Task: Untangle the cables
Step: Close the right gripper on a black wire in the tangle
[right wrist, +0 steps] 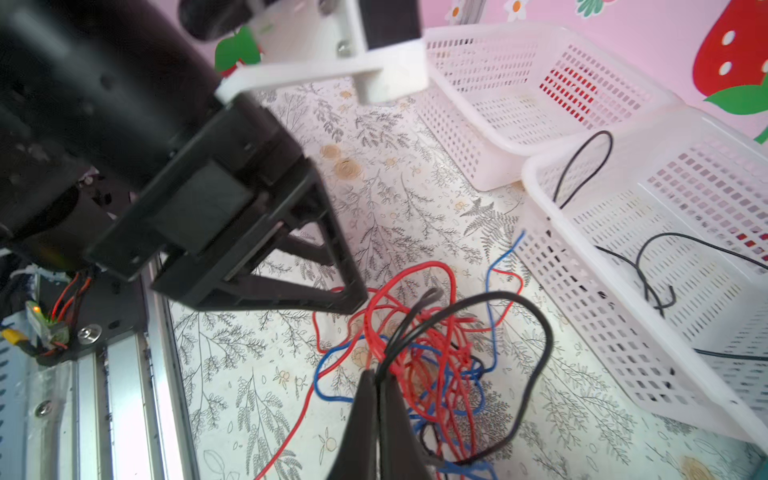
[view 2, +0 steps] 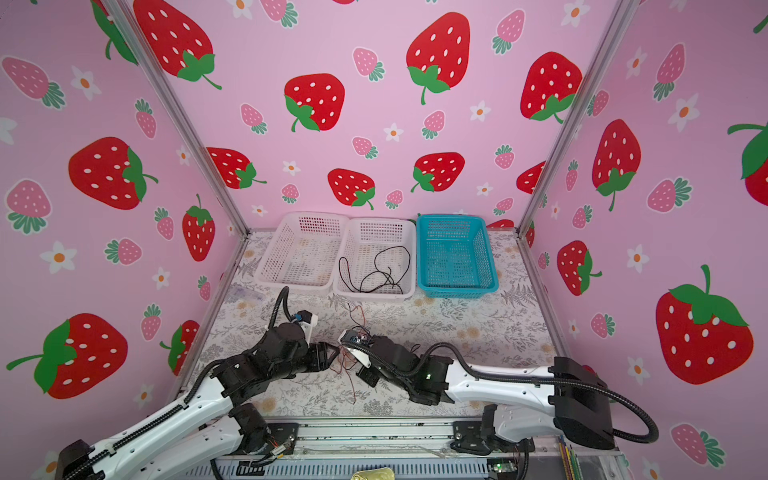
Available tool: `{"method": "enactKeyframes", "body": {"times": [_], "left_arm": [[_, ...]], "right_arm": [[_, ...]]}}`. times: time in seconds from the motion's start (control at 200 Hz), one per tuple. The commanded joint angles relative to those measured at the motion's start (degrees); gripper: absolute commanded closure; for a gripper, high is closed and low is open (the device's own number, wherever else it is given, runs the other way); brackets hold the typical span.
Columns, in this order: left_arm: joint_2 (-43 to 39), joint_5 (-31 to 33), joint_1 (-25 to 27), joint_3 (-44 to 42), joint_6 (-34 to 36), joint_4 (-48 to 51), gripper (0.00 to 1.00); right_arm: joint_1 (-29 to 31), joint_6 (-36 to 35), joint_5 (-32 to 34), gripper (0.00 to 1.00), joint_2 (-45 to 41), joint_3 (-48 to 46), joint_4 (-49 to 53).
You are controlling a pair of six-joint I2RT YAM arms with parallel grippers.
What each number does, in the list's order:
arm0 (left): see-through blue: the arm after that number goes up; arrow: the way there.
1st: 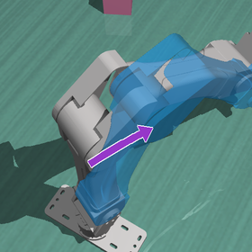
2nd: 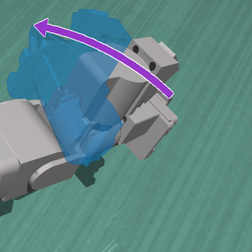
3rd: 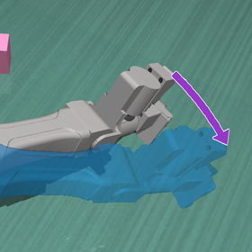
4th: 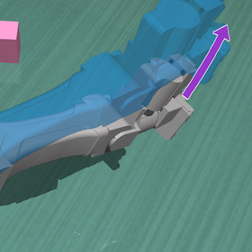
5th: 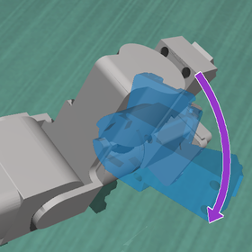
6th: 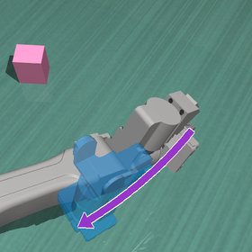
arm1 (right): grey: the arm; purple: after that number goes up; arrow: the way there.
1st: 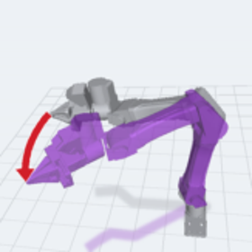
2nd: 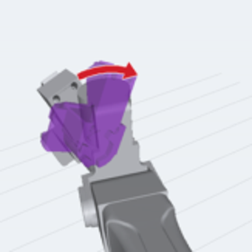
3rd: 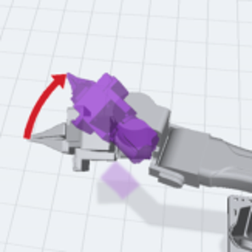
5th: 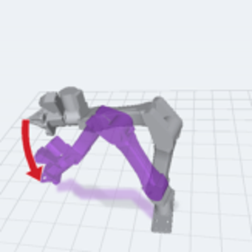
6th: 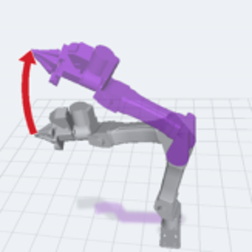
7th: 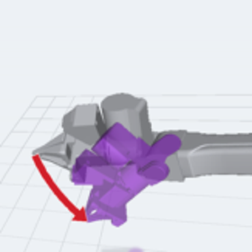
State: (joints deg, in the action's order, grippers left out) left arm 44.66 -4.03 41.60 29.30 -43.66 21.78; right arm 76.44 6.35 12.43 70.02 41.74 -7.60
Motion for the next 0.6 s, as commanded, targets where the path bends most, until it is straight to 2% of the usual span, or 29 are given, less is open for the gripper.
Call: {"method": "enactKeyframes", "body": {"times": [0.0, 0.16, 0.31, 0.595], "left_arm": [[-1.86, -3.41, -0.19, -2.76, -2.39, -5.54, 0.46], [-5.44, -11.48, -0.21, -6.62, -4.13, -15.88, 0.45], [-8.32, -15.82, -0.13, -7.82, -3.89, -21.33, 0.42], [-5.75, -14.55, -0.14, -4.58, 1.52, -17.65, 0.43]], "right_arm": [[-3.01, 2.58, -7.77, 1.00, -4.77, 1.51, -0.05], [-6.78, 4.47, -14.39, 1.00, -6.96, 2.30, 0.04], [-9.47, 7.01, -18.61, 1.00, -6.82, 1.79, 0.30], [-10.96, 8.50, -24.83, 1.00, -7.62, 1.52, 0.06]]}}
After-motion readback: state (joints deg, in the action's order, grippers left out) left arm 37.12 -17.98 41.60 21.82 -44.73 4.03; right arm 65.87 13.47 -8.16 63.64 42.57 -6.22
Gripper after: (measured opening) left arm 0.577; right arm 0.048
